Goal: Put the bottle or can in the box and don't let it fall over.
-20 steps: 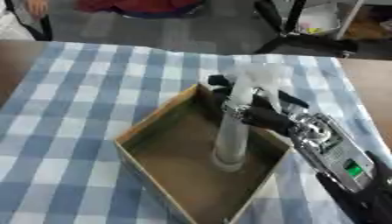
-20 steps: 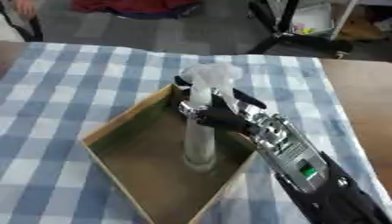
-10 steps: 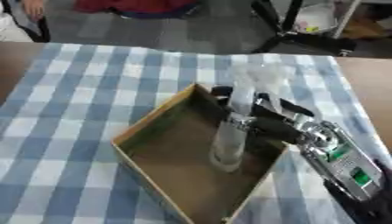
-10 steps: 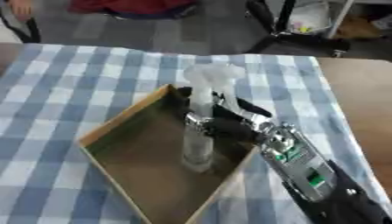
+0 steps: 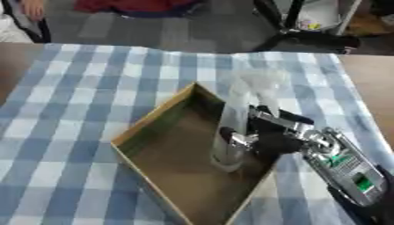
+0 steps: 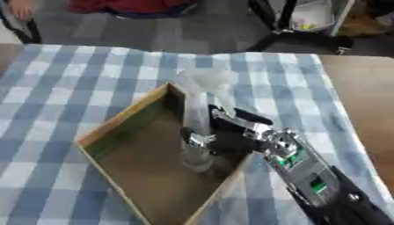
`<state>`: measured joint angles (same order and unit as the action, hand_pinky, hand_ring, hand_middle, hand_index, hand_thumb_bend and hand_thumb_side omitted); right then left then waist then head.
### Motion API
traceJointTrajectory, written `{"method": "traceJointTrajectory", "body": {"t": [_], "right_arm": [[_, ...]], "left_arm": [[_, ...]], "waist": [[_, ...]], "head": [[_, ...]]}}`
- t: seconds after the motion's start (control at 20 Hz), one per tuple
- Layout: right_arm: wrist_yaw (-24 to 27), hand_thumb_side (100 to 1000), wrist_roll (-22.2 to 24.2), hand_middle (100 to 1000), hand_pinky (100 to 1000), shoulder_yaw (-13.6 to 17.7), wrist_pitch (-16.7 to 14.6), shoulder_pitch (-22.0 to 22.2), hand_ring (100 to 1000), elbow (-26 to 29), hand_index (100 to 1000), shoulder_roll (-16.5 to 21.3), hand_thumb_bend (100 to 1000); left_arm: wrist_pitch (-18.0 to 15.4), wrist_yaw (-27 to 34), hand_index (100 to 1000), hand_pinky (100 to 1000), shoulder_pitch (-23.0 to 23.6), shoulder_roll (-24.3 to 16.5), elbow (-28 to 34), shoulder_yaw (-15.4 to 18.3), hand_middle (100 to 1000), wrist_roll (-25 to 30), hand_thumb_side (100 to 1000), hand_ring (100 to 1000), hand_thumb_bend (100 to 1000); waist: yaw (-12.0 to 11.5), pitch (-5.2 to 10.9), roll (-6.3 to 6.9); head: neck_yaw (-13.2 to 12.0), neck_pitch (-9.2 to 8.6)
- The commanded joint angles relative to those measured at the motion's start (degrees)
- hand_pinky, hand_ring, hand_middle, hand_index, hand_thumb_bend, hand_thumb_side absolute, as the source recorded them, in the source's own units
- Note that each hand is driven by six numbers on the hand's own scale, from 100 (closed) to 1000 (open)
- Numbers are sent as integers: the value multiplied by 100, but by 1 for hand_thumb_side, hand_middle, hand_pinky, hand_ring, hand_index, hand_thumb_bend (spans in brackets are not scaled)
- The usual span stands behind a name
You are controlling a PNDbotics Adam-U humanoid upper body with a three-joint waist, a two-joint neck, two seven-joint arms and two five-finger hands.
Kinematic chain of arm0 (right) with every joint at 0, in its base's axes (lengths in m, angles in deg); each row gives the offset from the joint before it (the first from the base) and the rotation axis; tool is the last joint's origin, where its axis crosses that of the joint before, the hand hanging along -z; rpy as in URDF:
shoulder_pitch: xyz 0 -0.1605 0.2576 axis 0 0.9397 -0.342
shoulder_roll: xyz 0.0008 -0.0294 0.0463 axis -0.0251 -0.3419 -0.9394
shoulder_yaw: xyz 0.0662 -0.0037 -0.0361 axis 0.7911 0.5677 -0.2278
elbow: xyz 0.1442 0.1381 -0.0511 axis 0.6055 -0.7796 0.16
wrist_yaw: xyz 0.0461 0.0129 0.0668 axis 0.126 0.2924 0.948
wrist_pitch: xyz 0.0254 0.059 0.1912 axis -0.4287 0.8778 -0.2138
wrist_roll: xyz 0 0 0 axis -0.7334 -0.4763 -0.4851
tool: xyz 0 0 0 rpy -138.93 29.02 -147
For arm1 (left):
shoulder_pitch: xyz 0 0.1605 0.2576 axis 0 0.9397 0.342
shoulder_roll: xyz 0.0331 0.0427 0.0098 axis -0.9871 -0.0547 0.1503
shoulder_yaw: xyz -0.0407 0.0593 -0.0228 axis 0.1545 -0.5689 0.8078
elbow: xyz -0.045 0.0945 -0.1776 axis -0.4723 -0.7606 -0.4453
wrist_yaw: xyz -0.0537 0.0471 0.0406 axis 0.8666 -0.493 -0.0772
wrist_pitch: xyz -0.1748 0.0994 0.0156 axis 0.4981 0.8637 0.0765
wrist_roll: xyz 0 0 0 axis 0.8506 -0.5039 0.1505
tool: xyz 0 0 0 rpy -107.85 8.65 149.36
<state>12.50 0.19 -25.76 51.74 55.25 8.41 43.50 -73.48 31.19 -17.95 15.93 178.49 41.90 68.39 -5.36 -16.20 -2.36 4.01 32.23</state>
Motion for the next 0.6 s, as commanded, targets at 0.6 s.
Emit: {"method": "traceJointTrajectory", "body": {"t": [0.6], "right_arm": [[-4,539,243,1000,954,219,-410,362,1000,599,1000,387,100]], "left_arm": [[-2,-28,921,1000,-1,-36,40,30,783,87,649,600,100]], "waist": [[38,52,44]], "head": [[-44,-58]]}}
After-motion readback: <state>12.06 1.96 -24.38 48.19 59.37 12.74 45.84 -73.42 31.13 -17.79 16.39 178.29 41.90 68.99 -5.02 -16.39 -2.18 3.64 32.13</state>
